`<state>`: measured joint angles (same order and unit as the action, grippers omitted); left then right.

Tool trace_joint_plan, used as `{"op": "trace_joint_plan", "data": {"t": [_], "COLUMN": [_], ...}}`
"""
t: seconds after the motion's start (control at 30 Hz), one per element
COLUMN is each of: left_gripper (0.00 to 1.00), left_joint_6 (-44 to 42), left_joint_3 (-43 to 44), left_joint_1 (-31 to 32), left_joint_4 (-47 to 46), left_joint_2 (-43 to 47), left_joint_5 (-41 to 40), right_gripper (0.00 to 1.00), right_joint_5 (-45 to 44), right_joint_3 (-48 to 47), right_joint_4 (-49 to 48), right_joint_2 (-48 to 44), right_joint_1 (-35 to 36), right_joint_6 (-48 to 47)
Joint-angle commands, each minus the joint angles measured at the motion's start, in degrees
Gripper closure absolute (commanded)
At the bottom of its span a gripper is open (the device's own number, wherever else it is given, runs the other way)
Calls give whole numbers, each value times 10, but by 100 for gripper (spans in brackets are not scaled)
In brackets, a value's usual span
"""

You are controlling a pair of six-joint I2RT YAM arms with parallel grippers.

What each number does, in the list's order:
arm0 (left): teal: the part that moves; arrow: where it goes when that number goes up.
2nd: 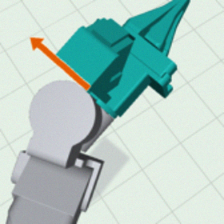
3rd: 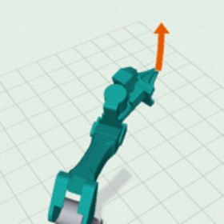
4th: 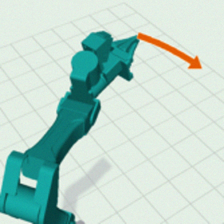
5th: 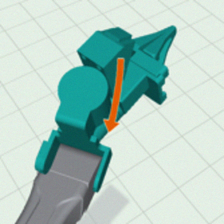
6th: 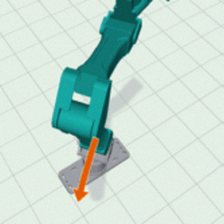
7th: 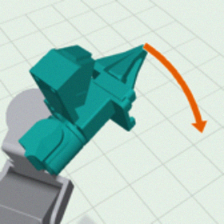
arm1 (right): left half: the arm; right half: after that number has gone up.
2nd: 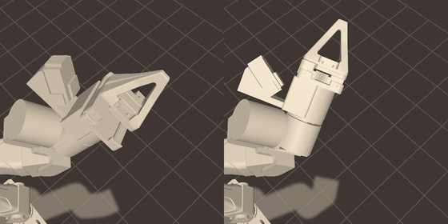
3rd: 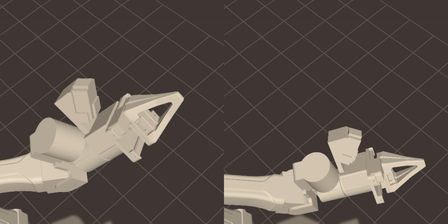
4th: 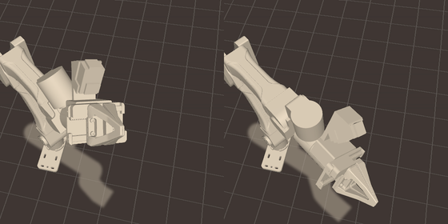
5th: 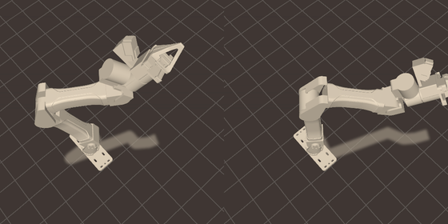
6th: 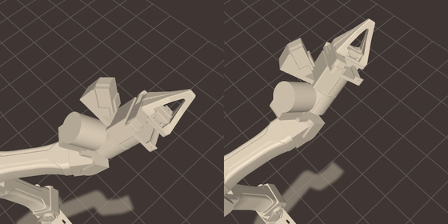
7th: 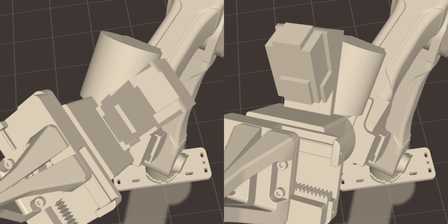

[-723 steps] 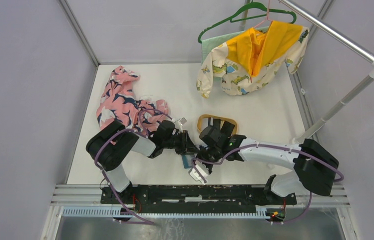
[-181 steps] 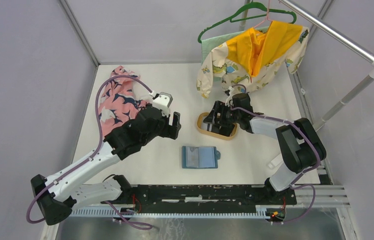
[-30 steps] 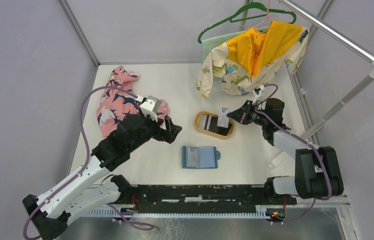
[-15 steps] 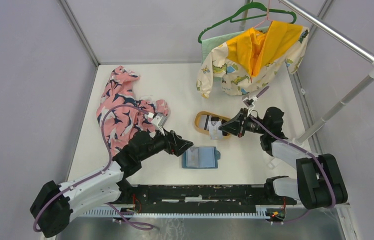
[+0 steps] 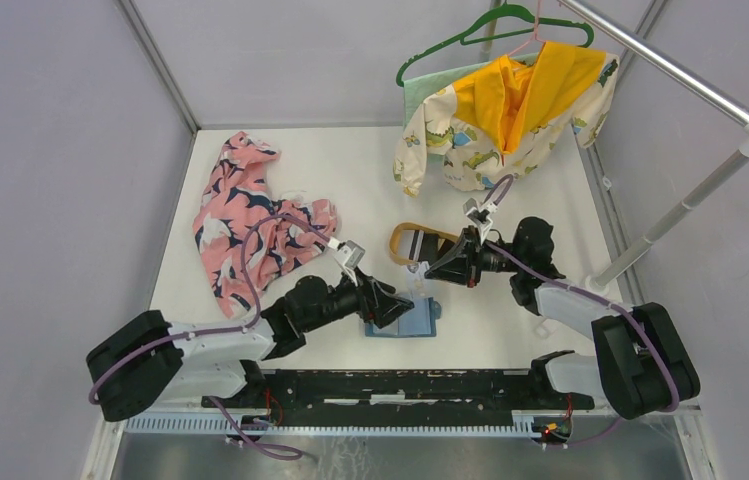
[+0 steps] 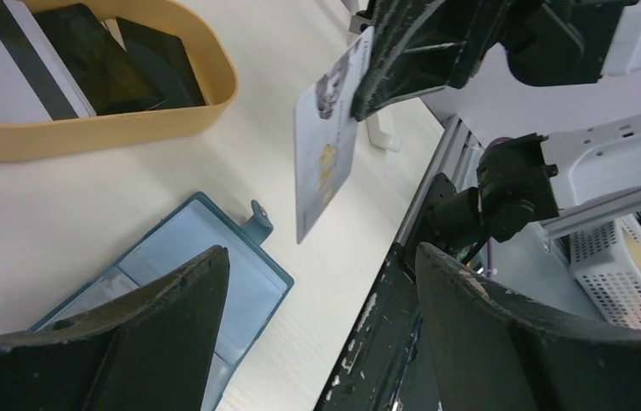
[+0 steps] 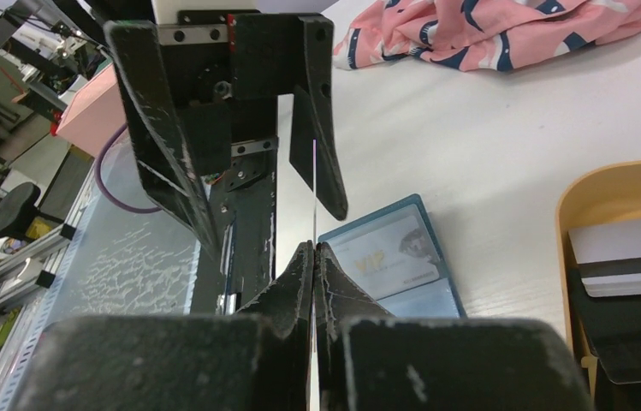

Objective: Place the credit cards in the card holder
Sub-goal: Insert the credit card into the card holder.

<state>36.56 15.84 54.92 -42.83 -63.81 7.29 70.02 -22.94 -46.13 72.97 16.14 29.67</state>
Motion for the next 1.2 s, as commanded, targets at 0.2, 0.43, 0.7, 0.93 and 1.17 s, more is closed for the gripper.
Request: {"op": "trace_joint_plan", "data": {"t": [0.2,0.43,0.7,0.93,1.17], "left_gripper": [33,53,98,98,98], "left_joint_6": [-11,3,-60,-176,-240], "left_joint_3": [44,47,54,73,125], "left_joint_1": [14,13,13,13,13], "left_joint_4": [-121,-192,-72,160,265], "left_joint_2": [-91,-145,-110,-26,-50], "left_joint_5": [-17,27,26,55,112], "right_gripper": [100,100,54,14,12], "right_joint_5": [27,29,35,33,6], "right_joint_3": [-23,-25,-89,-181,-175], "right_joint_4": [-40,-40,198,614,673], "right_joint_2": [-23,-22,-23,-17,-10], "right_joint_1": [14,18,19,27,50], "right_joint_6": [-1,1,-208,-625,-722]}}
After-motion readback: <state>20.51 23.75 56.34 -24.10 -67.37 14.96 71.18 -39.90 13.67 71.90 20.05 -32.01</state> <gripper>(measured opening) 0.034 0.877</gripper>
